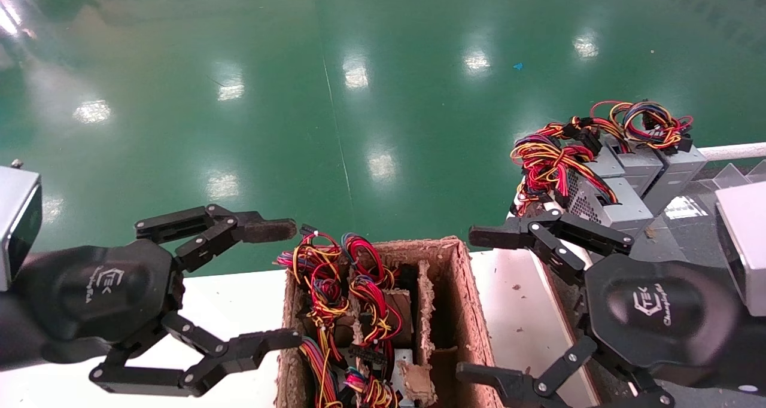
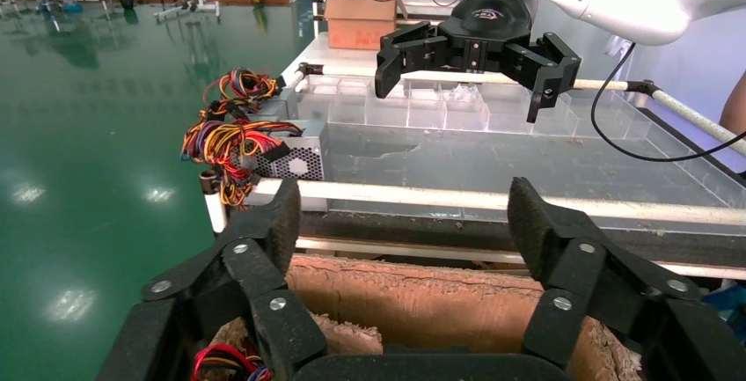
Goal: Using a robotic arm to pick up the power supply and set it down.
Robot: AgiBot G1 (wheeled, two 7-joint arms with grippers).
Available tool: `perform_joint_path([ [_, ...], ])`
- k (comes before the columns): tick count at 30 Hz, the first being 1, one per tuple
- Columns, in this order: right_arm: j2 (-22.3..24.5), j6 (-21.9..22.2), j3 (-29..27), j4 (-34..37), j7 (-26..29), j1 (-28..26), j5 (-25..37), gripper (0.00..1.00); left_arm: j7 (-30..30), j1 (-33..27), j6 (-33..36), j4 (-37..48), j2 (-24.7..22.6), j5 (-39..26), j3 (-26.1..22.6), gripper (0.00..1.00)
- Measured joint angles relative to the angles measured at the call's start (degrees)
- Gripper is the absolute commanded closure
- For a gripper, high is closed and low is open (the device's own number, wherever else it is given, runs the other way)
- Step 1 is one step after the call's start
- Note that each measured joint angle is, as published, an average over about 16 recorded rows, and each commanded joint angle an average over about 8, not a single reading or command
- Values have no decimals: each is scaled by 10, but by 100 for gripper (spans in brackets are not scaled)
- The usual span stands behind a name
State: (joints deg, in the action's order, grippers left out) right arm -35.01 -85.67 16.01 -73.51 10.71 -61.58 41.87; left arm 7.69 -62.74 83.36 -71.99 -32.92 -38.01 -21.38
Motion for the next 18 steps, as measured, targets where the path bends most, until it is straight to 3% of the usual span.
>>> perform_joint_path([
  [18, 0, 0, 0, 0, 0, 0, 0, 0, 0, 0, 0, 0, 0, 0, 0, 100],
])
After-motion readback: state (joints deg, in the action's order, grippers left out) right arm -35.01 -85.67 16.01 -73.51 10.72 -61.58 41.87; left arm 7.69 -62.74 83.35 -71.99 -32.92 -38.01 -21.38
